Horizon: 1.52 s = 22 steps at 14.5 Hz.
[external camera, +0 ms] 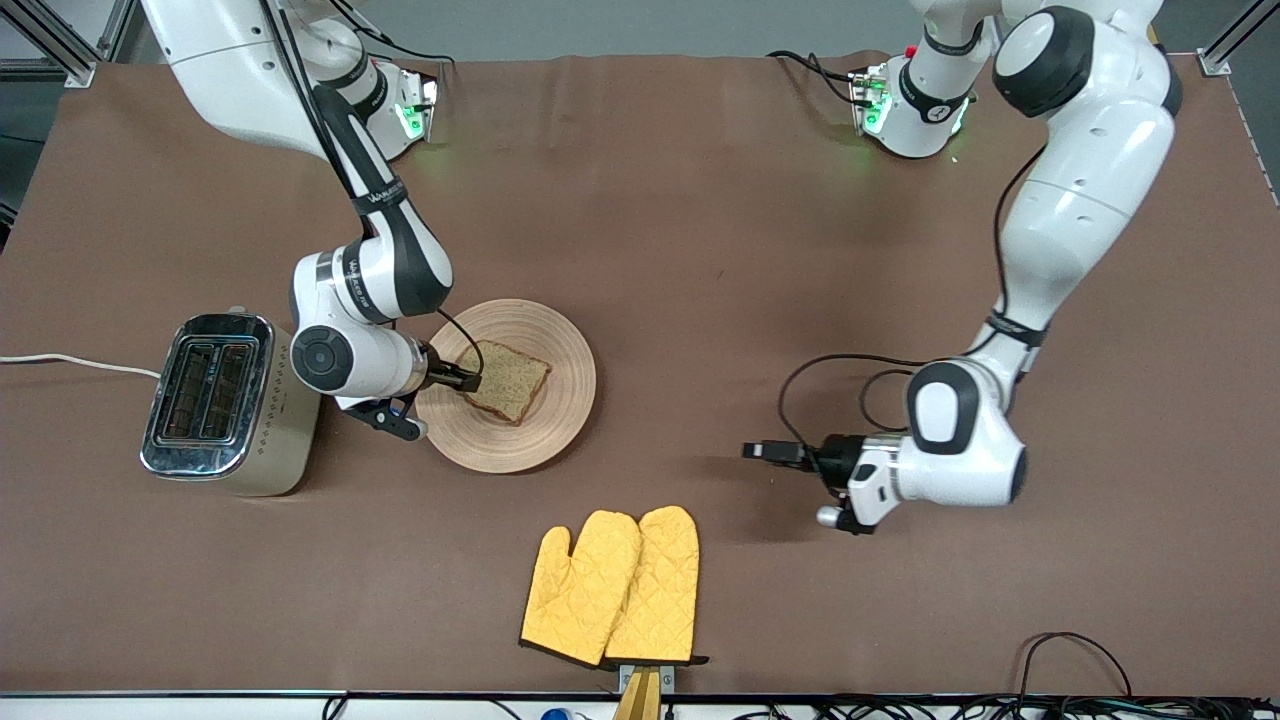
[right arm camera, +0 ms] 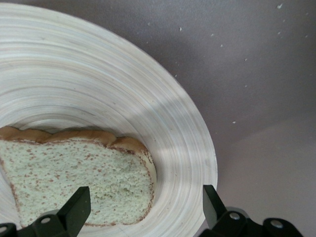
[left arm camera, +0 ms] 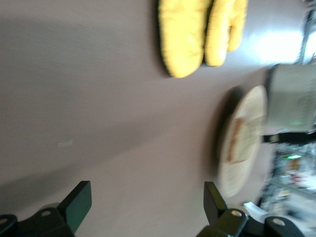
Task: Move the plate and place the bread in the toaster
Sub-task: 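Release the plate with the left gripper while the right gripper grasps the bread, then pinch the bread slice with the right gripper and lift it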
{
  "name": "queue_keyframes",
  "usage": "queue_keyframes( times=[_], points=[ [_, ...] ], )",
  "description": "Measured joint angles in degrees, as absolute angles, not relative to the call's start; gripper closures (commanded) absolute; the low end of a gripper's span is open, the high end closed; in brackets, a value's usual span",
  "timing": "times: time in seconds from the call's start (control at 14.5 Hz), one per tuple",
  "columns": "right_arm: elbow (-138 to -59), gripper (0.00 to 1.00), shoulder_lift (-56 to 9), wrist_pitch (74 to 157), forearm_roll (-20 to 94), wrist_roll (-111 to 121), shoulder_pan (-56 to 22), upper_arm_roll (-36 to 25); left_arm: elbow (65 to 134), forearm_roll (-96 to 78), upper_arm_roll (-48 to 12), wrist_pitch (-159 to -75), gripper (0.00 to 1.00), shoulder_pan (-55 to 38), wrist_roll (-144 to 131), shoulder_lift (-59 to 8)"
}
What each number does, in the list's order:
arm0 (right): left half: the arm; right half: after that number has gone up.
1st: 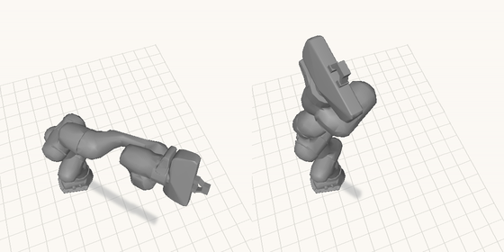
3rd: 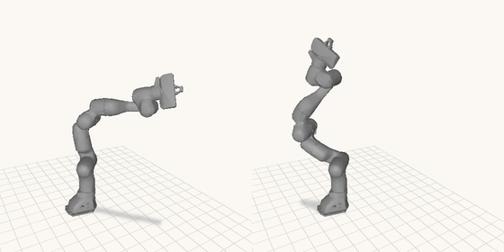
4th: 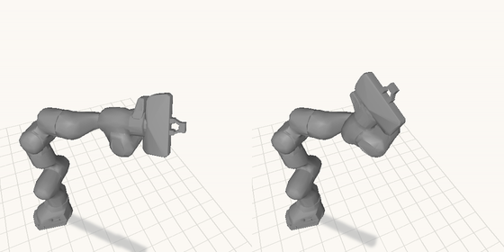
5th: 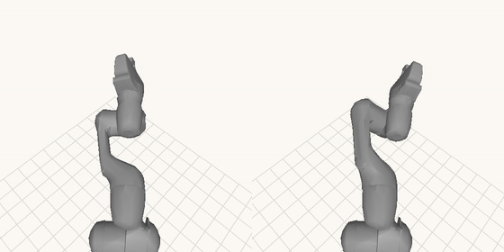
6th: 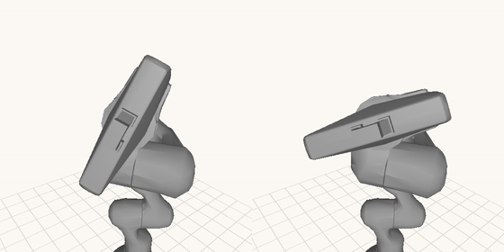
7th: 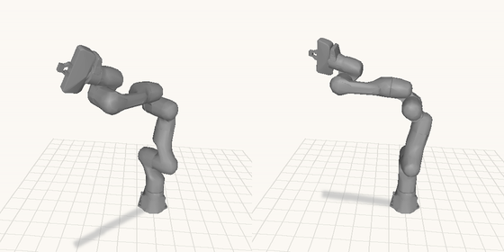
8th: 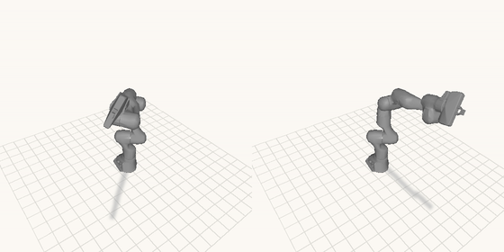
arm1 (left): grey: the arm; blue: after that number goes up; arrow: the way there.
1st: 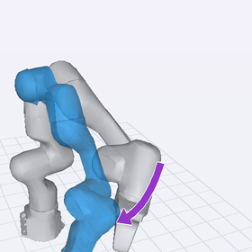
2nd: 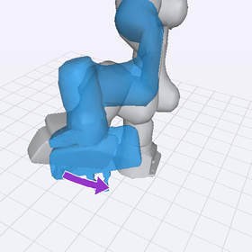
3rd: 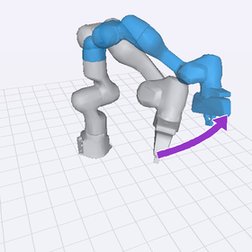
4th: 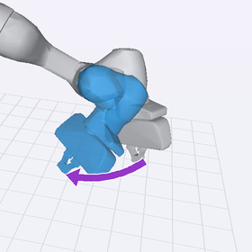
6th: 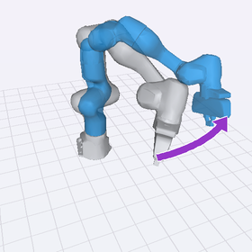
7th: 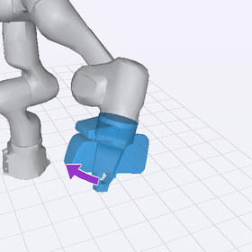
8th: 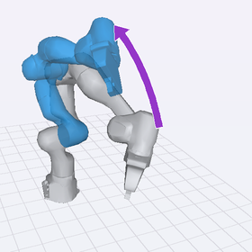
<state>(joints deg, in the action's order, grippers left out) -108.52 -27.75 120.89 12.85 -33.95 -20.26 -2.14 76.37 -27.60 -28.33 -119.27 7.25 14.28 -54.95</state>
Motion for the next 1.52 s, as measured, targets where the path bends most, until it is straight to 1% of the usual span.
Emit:
queue_keyframes(
  times=[0.07, 0.14, 0.21, 0.28, 0.34, 0.55, 0.69, 0.83, 1.1, 1.31, 1.38, 1.52],
  points=[
    [-109.0, 0.00, -27.7, 121.6, 13.2, -34.0, -20.3, -2.1, 76.2, -23.0, -28.4, -117.3, 0.00, 8.7, 13.6, -53.3],
    [-109.5, 0.07, -27.7, 122.2, 13.4, -34.0, -20.3, -2.1, 76.1, -18.6, -28.5, -115.3, 0.00, 10.1, 13.1, -51.3],
    [-109.8, 0.17, -27.7, 122.7, 13.4, -34.0, -20.3, -2.1, 76.0, -14.7, -28.5, -113.5, 0.00, 11.5, 13.0, -49.1],
    [-110.1, 0.23, -27.7, 122.9, 13.4, -34.0, -20.4, -2.1, 75.9, -11.5, -28.5, -112.2, 0.00, 12.6, 13.0, -46.7],
    [-110.2, 0.28, -27.7, 123.0, 13.4, -34.0, -20.5, -2.1, 75.9, -8.3, -28.5, -111.1, 0.00, 13.4, 12.6, -44.2],
    [-110.3, 0.35, -27.7, 123.0, 13.5, -34.2, -21.2, -2.1, 75.9, 3.7, -28.5, -108.4, 0.00, 13.9, 8.4, -37.5],
    [-110.3, 0.38, -27.7, 123.0, 13.5, -34.5, -22.2, -2.1, 75.8, 9.2, -28.5, -106.4, 0.00, 13.8, 6.4, -33.4],
    [-110.5, 0.39, -27.7, 123.5, 13.5, -35.4, -23.6, -2.1, 75.7, 10.8, -28.4, -103.2, 0.00, 14.3, 3.8, -29.0],
    [-113.7, 0.39, -27.5, 128.6, 13.5, -35.5, -24.5, -2.1, 75.5, 11.0, -28.4, -94.8, 0.00, 16.8, 0.2, -19.8],
    [-114.2, 0.41, -27.2, 129.1, 13.5, -35.5, -24.5, -2.3, 75.6, 10.6, -28.4, -93.1, 0.00, 18.6, -0.1, -14.7],
    [-114.3, 0.45, -27.1, 129.1, 13.5, -35.5, -24.5, -2.3, 75.6, 10.3, -28.4, -92.3, 0.00, 19.2, -0.1, -13.5],
    [-114.4, 0.46, -27.1, 129.3, 13.5, -35.5, -24.5, -2.3, 75.8, 8.4, -28.0, -91.4, 0.00, 20.3, -0.1, -11.8]
  ],
)
